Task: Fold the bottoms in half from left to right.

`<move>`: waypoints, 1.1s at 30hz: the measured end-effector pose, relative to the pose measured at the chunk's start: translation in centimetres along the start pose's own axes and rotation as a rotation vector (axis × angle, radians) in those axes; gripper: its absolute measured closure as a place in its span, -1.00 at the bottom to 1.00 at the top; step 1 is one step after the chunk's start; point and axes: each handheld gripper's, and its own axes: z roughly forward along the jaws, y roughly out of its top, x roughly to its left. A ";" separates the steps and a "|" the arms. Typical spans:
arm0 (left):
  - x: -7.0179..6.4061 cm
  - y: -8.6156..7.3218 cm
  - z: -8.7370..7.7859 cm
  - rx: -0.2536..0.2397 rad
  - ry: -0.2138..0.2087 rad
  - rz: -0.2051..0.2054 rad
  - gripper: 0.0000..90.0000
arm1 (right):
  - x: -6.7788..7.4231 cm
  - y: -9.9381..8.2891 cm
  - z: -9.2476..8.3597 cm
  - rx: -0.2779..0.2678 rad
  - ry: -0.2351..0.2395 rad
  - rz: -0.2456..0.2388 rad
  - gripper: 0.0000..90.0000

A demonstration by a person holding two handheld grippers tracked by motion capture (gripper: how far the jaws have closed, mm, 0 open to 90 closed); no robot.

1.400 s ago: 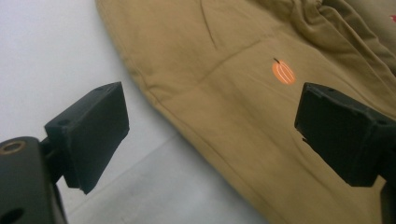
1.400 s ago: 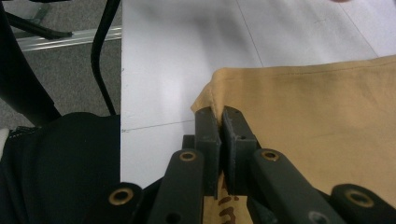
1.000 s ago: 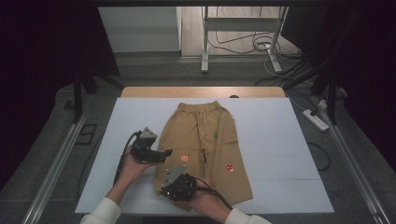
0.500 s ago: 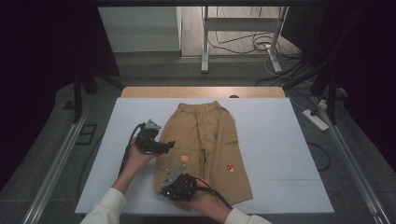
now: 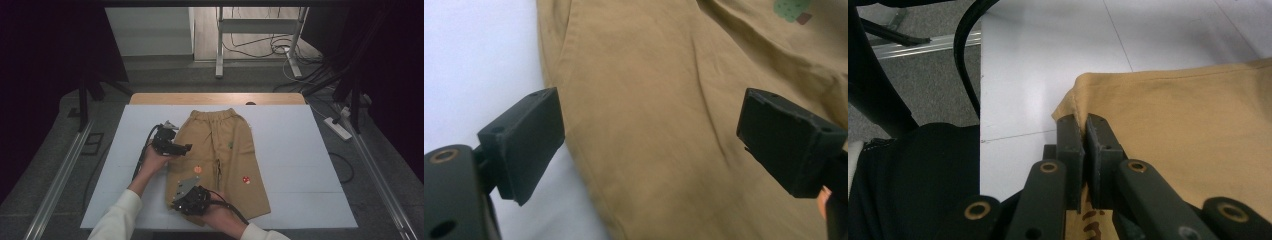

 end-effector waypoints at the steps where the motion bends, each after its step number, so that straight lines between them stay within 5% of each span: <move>1: 0.1 0.1 0.1 0.001 0.000 0.000 -0.74 | 0.0 0.0 0.0 0.000 0.000 0.000 0.89; 21: 3.0 0.9 1.8 0.014 0.018 -0.079 -0.73 | -0.1 0.0 -0.1 -0.006 0.007 0.002 0.89; 33: 2.9 0.5 2.9 0.081 0.019 -0.061 -0.64 | 0.0 0.0 -0.2 -0.007 0.006 0.001 0.89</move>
